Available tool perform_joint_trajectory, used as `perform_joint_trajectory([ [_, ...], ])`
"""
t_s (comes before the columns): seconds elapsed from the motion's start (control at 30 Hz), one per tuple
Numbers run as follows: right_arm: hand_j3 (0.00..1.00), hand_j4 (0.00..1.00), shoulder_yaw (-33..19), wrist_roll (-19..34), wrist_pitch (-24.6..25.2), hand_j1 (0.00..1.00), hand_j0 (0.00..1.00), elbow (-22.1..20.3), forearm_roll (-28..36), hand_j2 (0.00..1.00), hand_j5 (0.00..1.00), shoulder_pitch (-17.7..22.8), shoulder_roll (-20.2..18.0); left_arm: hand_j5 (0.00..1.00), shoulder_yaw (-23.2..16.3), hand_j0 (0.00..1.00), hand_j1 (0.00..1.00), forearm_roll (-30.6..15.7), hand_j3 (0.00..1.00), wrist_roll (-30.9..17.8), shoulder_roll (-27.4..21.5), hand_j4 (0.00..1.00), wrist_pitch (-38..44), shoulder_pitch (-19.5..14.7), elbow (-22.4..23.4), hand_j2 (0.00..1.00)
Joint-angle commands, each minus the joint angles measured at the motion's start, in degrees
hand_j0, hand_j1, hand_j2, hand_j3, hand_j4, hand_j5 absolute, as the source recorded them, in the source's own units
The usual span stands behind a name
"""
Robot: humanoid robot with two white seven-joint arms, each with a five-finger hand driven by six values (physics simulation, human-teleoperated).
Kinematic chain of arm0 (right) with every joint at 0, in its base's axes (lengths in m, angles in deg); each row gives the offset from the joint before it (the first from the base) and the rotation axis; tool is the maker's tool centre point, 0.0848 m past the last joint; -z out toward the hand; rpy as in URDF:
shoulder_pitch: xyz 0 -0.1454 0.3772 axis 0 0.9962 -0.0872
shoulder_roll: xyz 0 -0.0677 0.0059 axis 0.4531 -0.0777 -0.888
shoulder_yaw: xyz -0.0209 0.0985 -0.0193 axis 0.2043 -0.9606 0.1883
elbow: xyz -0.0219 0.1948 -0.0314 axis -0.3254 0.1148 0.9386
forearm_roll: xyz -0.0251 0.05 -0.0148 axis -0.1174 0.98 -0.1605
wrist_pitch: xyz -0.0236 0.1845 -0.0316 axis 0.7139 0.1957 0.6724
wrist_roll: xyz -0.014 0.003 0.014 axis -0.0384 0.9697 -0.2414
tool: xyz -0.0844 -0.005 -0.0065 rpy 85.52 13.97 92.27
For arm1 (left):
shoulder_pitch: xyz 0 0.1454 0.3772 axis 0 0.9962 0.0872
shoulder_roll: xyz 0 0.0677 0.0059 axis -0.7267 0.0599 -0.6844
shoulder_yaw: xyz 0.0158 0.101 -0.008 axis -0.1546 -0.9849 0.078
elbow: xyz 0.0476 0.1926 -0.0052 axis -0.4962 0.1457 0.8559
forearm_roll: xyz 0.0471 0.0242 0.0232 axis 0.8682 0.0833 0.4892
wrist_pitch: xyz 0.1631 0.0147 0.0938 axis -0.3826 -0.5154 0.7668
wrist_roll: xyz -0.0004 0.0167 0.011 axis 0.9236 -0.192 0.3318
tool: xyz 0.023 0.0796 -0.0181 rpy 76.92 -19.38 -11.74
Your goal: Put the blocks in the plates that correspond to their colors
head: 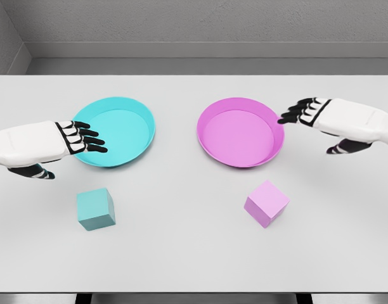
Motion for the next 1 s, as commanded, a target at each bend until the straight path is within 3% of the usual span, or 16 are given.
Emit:
perform_joint_trajectory([
  [0.0,1.0,1.0,-0.51,0.01,0.16,1.0,1.0,0.17,0.3,1.0,1.0,0.0,-0.17,1.0,0.03,1.0,1.0,-0.18,1.0,0.01,-0.02,1.0,0.07,0.0,0.0,1.0],
  [0.1,1.0,1.0,-0.6,0.01,0.16,1.0,1.0,0.17,0.3,1.0,1.0,-0.18,0.1,1.0,-0.76,1.0,1.0,0.26,1.0,-0.69,0.6,1.0,0.07,0.0,-0.09,1.0],
  [0.17,1.0,1.0,-0.86,0.01,0.16,1.0,1.0,-0.27,0.03,1.0,1.0,0.35,0.71,1.0,-1.38,1.0,1.0,0.26,1.0,-4.82,3.58,1.0,0.07,0.53,-0.09,1.0],
  [0.33,1.0,1.0,-0.68,0.01,0.16,1.0,1.0,-4.49,-0.14,1.0,1.0,7.12,-0.25,1.0,-4.54,1.0,1.0,1.23,1.0,-7.55,5.7,1.0,0.07,0.26,-0.09,1.0],
  [0.4,1.0,1.0,-0.68,0.01,0.16,1.0,1.0,-5.54,-0.14,1.0,1.0,8.17,-0.52,1.0,-5.42,1.0,1.0,4.65,1.0,-7.55,7.8,1.0,0.07,0.35,-0.09,1.0],
  [0.5,1.0,1.0,-0.07,0.01,0.16,1.0,1.0,-6.16,-0.23,1.0,1.0,8.17,-0.96,1.0,-6.39,1.0,1.0,9.14,1.0,-7.64,8.16,1.0,0.07,0.35,-0.09,1.0],
  [0.67,1.0,1.0,6.52,0.01,0.16,1.0,1.0,-6.16,-3.04,1.0,1.0,7.29,-0.52,1.0,-6.65,1.0,1.0,10.72,1.0,-7.73,8.07,1.0,0.07,0.35,-0.09,1.0],
  [0.97,1.0,1.0,11.18,0.01,0.16,1.0,1.0,-6.16,-3.04,1.0,1.0,5.27,-0.08,1.0,-7.35,1.0,1.0,10.98,1.0,-7.64,7.45,1.0,0.07,0.26,-0.09,1.0],
])
